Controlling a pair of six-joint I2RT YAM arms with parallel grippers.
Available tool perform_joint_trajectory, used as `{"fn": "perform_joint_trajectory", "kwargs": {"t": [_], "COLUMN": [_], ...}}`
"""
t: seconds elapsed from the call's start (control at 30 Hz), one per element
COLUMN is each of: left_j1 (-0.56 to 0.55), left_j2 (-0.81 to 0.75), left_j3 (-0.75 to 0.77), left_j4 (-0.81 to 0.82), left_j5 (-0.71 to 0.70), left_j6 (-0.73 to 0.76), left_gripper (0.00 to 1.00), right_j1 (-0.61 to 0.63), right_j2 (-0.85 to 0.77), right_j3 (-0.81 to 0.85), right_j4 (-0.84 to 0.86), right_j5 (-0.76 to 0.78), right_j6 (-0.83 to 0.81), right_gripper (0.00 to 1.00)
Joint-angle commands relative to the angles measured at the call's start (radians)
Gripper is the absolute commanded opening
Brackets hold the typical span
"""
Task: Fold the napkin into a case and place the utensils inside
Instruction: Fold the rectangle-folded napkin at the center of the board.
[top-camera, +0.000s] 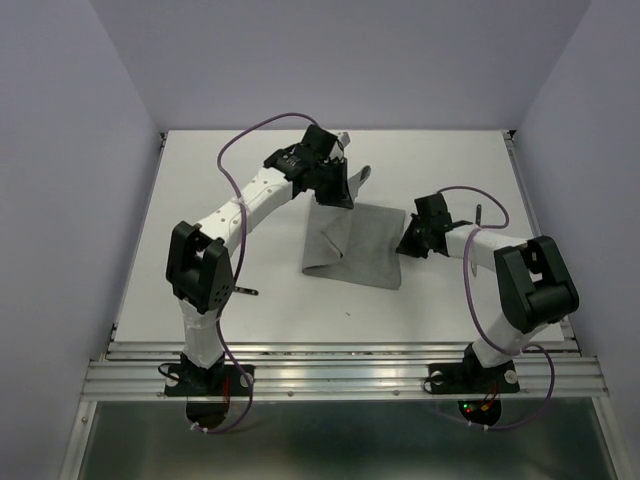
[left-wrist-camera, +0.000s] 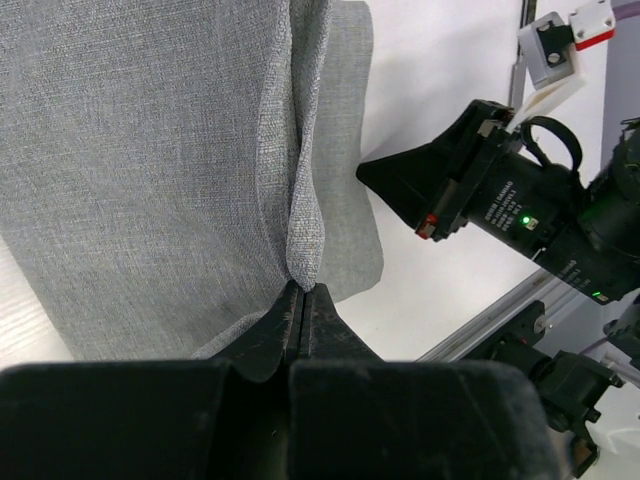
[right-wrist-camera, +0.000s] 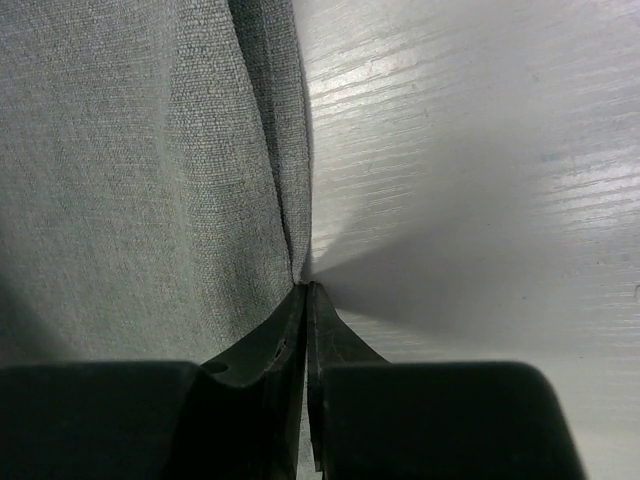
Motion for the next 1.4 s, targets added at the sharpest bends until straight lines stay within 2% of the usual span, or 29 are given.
{"fn": "perform_joint_trajectory", "kwargs": {"t": [0.0, 0.2, 0.33, 0.53, 0.8, 0.93, 0.97, 1.1, 1.2, 1.37], "left_j1": [-0.022, -0.024, -0.024, -0.024, -0.024, -0.024, -0.024, -0.024, -0.024, -0.022], "left_j2": [0.0, 0.008, 0.013, 0.006, 0.008, 0.008, 0.008, 0.009, 0.013, 0.026], "left_j3": [0.062, 0.093, 0.099, 0.097, 0.094, 0.099, 0.099, 0.099, 0.105, 0.119], "left_j4": [0.041, 0.035, 0.038, 0.036, 0.038, 0.033, 0.035, 0.029, 0.027, 0.028], "left_j5": [0.032, 0.026, 0.039, 0.043, 0.046, 0.046, 0.046, 0.046, 0.049, 0.059], "left_j6": [-0.028, -0.022, -0.022, -0.014, -0.011, -0.008, -0.007, -0.003, -0.002, -0.002], "left_gripper": [0.0, 0.0, 0.0, 0.0, 0.0, 0.0, 0.0, 0.0, 0.0, 0.0], "right_j1": [0.003, 0.003, 0.003, 0.003, 0.003, 0.003, 0.003, 0.003, 0.003, 0.012], "right_j2": [0.001, -0.065, -0.111, -0.108, -0.028, 0.01, 0.013, 0.003, -0.003, 0.004], "right_j3": [-0.007, -0.035, -0.035, 0.002, 0.023, 0.023, 0.02, 0.008, 0.01, 0.013], "right_j4": [-0.026, -0.063, -0.08, -0.08, -0.046, -0.041, -0.043, -0.054, -0.057, -0.057], "right_j5": [0.047, 0.107, 0.131, 0.102, -0.011, -0.021, -0.005, 0.042, 0.033, 0.022], "right_j6": [0.005, 0.001, -0.003, -0.033, -0.075, -0.087, -0.087, -0.076, -0.087, -0.079], "right_gripper": [0.07, 0.09, 0.25, 0.41, 0.41, 0.36, 0.28, 0.09, 0.03, 0.01]}}
